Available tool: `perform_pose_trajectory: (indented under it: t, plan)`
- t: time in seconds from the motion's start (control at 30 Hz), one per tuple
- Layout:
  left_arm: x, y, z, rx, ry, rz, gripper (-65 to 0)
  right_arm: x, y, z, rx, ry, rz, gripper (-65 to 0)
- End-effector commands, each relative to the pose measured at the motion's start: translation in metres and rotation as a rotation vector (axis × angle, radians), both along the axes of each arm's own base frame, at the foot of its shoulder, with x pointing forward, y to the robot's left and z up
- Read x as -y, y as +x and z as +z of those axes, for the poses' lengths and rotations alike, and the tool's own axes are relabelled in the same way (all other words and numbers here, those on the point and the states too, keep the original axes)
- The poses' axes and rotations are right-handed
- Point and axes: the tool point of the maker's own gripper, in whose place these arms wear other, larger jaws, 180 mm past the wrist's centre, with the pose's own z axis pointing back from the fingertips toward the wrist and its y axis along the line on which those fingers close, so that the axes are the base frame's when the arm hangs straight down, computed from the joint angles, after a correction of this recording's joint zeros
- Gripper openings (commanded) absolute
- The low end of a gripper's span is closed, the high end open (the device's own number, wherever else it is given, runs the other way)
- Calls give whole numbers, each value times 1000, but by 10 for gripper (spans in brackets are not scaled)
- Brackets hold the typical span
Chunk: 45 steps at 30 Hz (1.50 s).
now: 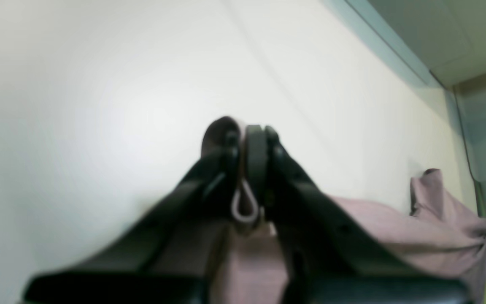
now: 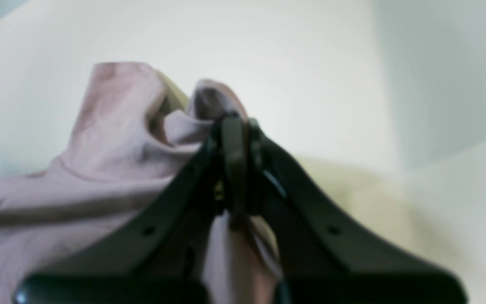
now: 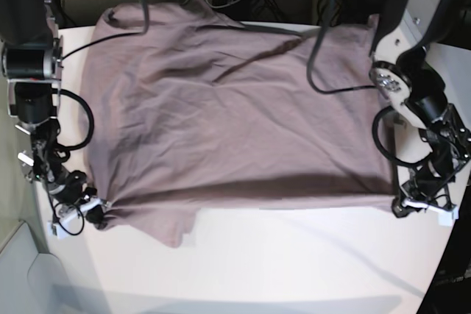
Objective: Layout the t-shirt on the table in an organized manner, then fold the t-shirt properly
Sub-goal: 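Release the t-shirt and move both grippers onto the shirt body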
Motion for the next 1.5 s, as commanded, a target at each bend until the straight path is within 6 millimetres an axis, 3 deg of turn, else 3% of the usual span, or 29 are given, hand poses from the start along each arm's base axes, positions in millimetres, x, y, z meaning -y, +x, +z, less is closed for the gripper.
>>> perform_pose_trajectory:
  t: [0.0, 0.1, 0.2, 0.27, 0.33, 0.47, 0.53, 0.63, 0.77, 0.9, 0.97, 1.03, 1.17, 1.3, 1.4, 1.47]
  plan:
    - [-11, 15, 31, 90, 11, 25, -626, 9, 17, 31, 87, 5, -21, -650]
    - [-10, 13, 28, 85, 9, 25, -523, 7, 16, 29, 77, 3, -16, -650]
    - [-8, 12, 25, 76, 5, 20, -325, 7, 16, 28, 73, 4, -16, -645]
    - [-7, 8, 19, 65, 1, 20, -187, 7, 16, 27, 70, 2, -16, -594]
    - [-7, 6, 18, 62, 4, 20, -103, 7, 15, 26, 67, 2, -16, -510]
    - [-5, -1, 8, 28, 3, 9, -72, 8, 13, 24, 51, -2, -11, -338]
    - [-6, -8, 3, -3, 14, -3, -72, 10, 13, 25, 53, -3, -14, -292]
    - [-13, -22, 1, -28, 64, 3, -72, 23, 12, 29, 58, -14, -30, -284]
    - [-20, -36, 10, -42, 137, 10, -72, 25, 11, 29, 58, -19, -33, -284]
    - [-24, -59, 13, -114, 211, -3, -77, 26, 7, 34, 75, -44, -13, -284]
    - [-22, -76, 12, -153, 253, -7, -119, 20, 0, 36, 94, -62, 13, -285]
    - [-11, -90, 6, -184, 270, -16, -199, 10, -8, 37, 112, -79, 47, -285]
    - [20, -112, -7, -233, 264, -41, -447, -25, -25, 37, 101, -101, 150, -317]
    - [52, -132, -18, -294, 253, -89, -650, -64, -50, 39, 101, -118, 252, -462]
    - [72, -137, -11, -293, 317, -150, -639, -88, -69, 42, 110, -126, 312, -614]
    - [81, -139, 0, -270, 377, -178, -650, -101, -84, 39, 96, -131, 348, -650]
